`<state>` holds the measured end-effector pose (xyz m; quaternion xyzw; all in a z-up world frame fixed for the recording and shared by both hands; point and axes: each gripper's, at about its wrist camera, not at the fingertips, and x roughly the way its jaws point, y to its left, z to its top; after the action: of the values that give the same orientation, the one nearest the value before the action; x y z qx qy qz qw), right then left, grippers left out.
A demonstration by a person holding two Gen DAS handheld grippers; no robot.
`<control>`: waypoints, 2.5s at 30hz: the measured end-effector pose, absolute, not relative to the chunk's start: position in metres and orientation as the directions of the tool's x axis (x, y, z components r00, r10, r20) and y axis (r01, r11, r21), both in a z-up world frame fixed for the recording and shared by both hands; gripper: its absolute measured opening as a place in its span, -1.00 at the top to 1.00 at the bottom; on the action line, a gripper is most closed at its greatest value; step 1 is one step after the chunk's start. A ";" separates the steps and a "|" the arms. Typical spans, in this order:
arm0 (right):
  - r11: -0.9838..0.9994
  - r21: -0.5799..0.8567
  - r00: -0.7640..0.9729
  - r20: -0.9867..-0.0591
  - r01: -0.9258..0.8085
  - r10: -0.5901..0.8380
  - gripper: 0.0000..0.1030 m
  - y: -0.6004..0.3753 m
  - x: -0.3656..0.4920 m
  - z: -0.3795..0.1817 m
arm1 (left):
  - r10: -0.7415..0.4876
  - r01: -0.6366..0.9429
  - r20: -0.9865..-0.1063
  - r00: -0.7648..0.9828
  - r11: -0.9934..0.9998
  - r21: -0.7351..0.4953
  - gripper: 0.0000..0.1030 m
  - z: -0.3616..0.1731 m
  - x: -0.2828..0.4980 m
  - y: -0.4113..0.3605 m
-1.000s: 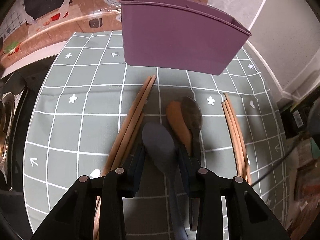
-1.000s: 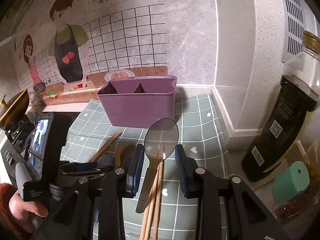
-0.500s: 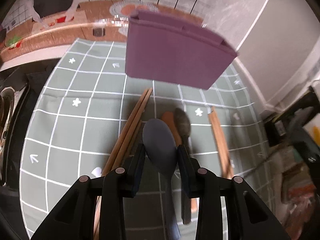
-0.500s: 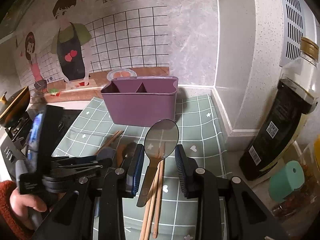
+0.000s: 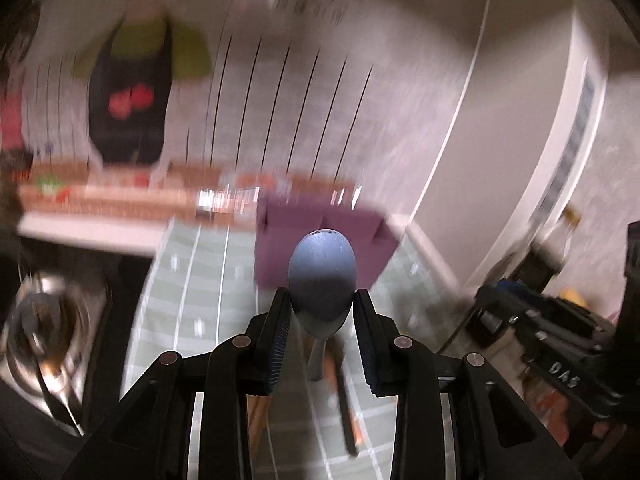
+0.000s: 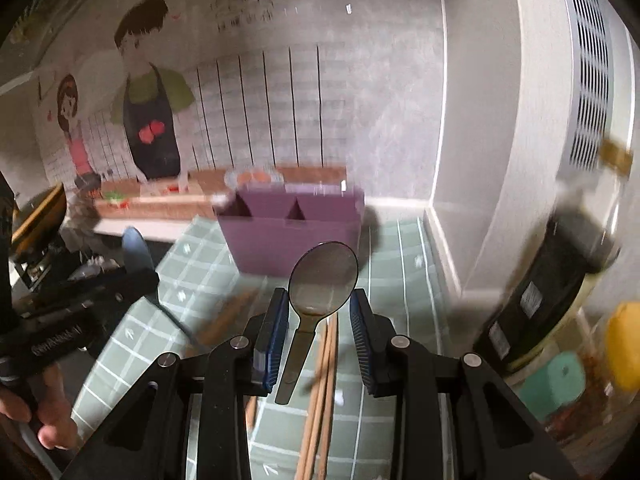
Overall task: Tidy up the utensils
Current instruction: 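Carry both spoons over the purple holder and open both grippers to drop them, then lower the right gripper onto the second black-handled spoon and close it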
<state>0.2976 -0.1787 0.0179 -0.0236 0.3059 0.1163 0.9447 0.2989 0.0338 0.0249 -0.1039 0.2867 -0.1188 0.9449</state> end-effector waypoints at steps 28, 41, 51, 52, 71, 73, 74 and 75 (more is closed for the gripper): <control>0.977 -0.076 0.857 -0.496 -0.199 0.136 0.43 -0.153 0.469 0.090 | -0.317 0.159 -0.515 0.797 0.932 -0.327 0.37 0.068 0.483 0.047; 0.970 -0.029 0.746 -0.644 -0.243 0.168 0.43 -0.147 0.502 0.013 | -0.353 0.144 -0.648 0.675 0.924 -0.354 0.36 -0.004 0.513 0.034; 0.970 -0.029 0.724 -0.671 -0.242 0.160 0.38 -0.145 0.506 0.000 | -0.355 0.144 -0.645 0.677 0.923 -0.356 0.36 0.000 0.511 0.033; 0.971 -0.037 0.729 -0.668 -0.238 0.153 0.36 -0.145 0.504 0.002 | -0.355 0.142 -0.639 0.682 0.922 -0.361 0.36 0.004 0.509 0.035; 0.977 -0.124 0.770 -0.636 -0.173 0.055 -0.07 -0.173 0.409 0.028 | -0.245 0.099 -0.654 0.716 0.963 -0.253 0.14 0.004 0.391 0.048; 0.976 -0.136 0.764 -0.644 -0.168 0.041 -0.07 -0.175 0.400 0.023 | -0.247 0.091 -0.681 0.690 0.962 -0.256 0.13 -0.006 0.380 0.049; 0.976 -0.140 0.759 -0.650 -0.169 0.038 -0.07 -0.176 0.394 0.020 | -0.249 0.089 -0.691 0.679 0.962 -0.259 0.13 -0.010 0.373 0.049; 0.975 -0.137 0.752 -0.657 -0.176 0.043 -0.06 -0.178 0.389 0.017 | -0.252 0.086 -0.698 0.671 0.961 -0.264 0.13 -0.015 0.366 0.050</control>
<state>0.3886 -0.1776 0.0172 -0.0956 0.3469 0.0589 0.9312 0.3657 0.0500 -0.0148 -0.1048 0.3951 -0.0929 0.9079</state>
